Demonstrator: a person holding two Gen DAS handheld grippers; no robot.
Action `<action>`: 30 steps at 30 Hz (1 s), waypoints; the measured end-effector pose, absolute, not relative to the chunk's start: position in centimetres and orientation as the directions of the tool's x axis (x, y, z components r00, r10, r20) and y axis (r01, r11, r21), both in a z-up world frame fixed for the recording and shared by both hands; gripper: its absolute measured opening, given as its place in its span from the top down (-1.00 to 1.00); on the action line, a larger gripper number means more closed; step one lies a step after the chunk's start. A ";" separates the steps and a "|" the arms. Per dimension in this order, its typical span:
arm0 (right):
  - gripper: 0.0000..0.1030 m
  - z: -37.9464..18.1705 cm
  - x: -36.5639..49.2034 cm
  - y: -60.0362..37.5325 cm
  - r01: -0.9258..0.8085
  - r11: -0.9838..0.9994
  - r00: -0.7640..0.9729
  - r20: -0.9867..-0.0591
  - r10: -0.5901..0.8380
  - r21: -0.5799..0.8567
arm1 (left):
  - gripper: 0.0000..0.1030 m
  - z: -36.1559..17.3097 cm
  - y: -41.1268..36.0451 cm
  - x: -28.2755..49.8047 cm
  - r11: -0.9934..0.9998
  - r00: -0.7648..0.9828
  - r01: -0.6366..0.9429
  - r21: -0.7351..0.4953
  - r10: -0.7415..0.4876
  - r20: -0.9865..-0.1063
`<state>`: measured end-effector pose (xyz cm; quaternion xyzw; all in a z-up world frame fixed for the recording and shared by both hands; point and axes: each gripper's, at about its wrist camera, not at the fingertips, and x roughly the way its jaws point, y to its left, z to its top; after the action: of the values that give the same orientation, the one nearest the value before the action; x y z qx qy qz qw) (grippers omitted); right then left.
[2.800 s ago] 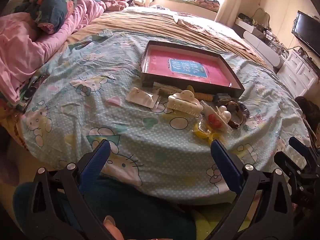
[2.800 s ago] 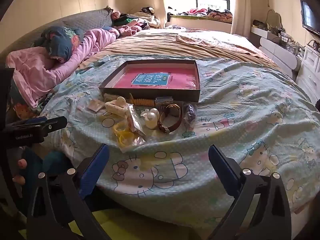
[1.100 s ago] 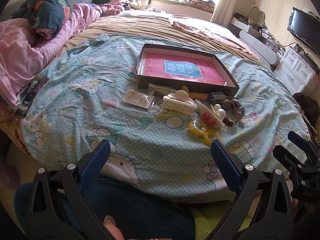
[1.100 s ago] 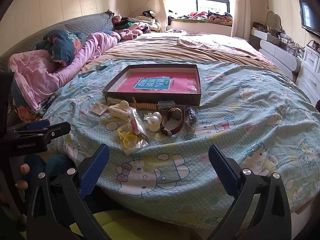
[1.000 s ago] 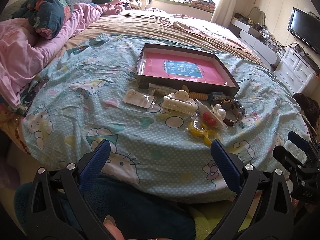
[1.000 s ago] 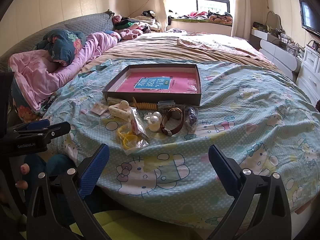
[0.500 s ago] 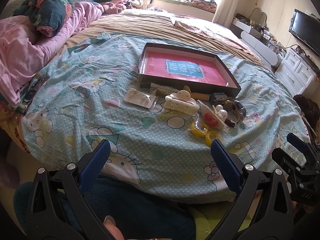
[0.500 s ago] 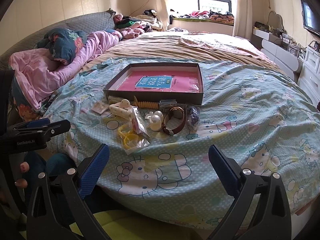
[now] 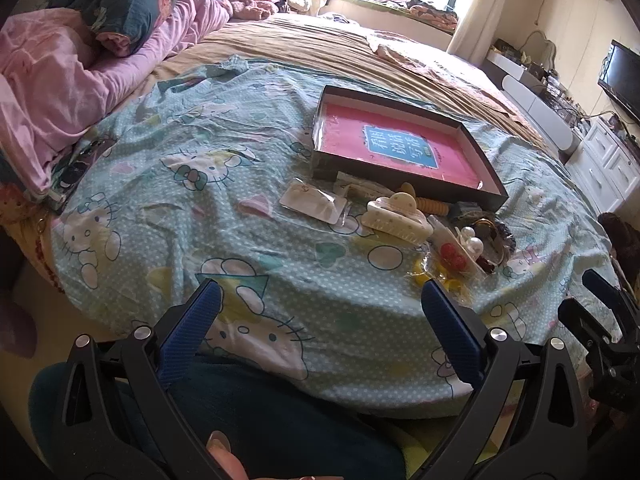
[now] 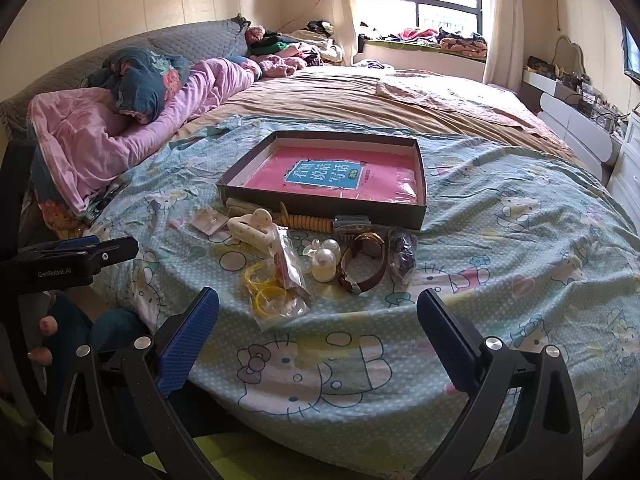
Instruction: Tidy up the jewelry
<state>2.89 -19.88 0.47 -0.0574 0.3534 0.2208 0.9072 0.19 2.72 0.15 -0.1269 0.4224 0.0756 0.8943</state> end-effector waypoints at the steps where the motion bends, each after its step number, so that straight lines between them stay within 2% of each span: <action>1: -0.92 0.6 3.2 -19.9 -0.437 0.898 0.658 -0.664 0.355 0.047 | -0.82 0.1 3.0 0.3 0.955 0.630 -0.249 -0.162 0.033 -0.776; 9: -0.92 0.6 7.0 -20.4 -0.410 0.910 0.659 -0.670 0.341 0.059 | -0.82 -0.8 4.5 1.1 0.945 0.620 -0.286 -0.159 0.056 -0.783; 13: -0.91 0.5 8.7 -21.0 -0.388 0.919 0.666 -0.670 0.328 0.065 | -0.82 -1.6 4.6 1.8 0.943 0.607 -0.270 -0.195 0.010 -0.795; 24: -0.91 -1.8 12.5 -23.8 -0.319 0.945 0.662 -0.698 0.274 0.068 | -0.82 -3.8 -0.6 4.9 0.958 0.541 -0.061 -0.282 -0.205 -0.816; 30: -0.91 -3.2 13.9 -25.4 -0.296 0.953 0.650 -0.719 0.247 0.059 | -0.78 -5.3 -3.9 6.7 0.967 0.487 0.027 -0.253 -0.233 -0.842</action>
<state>13.88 -25.38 -3.23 -0.0318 0.3909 0.1495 0.9077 6.75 -3.94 -5.27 -0.1031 0.5008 -0.0759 0.8560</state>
